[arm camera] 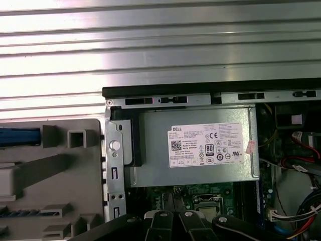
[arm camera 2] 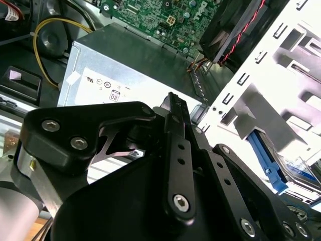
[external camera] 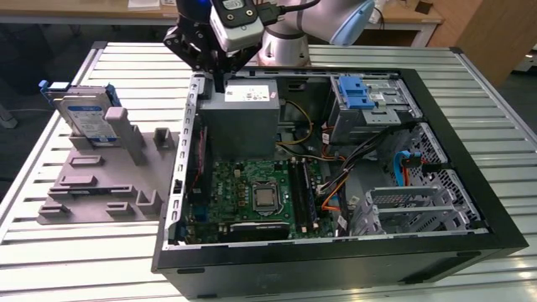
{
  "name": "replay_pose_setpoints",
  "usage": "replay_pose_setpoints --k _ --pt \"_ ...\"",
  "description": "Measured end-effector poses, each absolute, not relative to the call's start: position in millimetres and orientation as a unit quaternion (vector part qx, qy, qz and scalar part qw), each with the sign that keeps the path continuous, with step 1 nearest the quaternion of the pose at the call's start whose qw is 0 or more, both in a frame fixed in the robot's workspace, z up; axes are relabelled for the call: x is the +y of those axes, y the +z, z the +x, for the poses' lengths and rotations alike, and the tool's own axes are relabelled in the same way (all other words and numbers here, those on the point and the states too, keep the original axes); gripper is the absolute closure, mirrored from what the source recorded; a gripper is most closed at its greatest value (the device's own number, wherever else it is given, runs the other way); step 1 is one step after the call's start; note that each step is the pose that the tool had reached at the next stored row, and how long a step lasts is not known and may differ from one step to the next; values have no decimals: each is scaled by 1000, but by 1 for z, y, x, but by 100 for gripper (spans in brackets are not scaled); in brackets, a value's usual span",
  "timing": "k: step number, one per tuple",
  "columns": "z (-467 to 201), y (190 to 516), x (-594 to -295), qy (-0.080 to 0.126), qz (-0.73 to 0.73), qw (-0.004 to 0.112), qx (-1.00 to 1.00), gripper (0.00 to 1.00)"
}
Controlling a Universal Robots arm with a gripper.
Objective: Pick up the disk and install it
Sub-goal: 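Reach for the disk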
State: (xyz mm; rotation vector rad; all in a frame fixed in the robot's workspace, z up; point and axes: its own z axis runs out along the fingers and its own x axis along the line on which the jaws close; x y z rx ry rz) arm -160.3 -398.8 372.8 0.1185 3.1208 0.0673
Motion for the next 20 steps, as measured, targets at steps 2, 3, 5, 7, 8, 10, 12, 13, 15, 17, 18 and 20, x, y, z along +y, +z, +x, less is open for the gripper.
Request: replay_pose_setpoints --k 2,3,5,7,8,10,12,13,15,17,18,20 --pt "-161 372 -399 22 38 9 999 89" --pt "-161 372 -399 22 38 9 999 89" --pt "-161 372 -399 22 38 9 999 89" --pt "-162 372 -399 22 38 8 999 89" --pt "-162 372 -399 22 38 8 999 89" --pt "-163 371 -399 22 38 8 999 89" --pt "-163 371 -399 21 38 8 999 89" --pt "-163 371 -399 21 38 8 999 89" --pt "-164 371 -399 22 38 8 999 89" --pt "-164 371 -399 21 38 8 999 89" --pt "-165 370 -399 22 38 8 999 89" --pt "-165 370 -399 22 38 8 999 89"
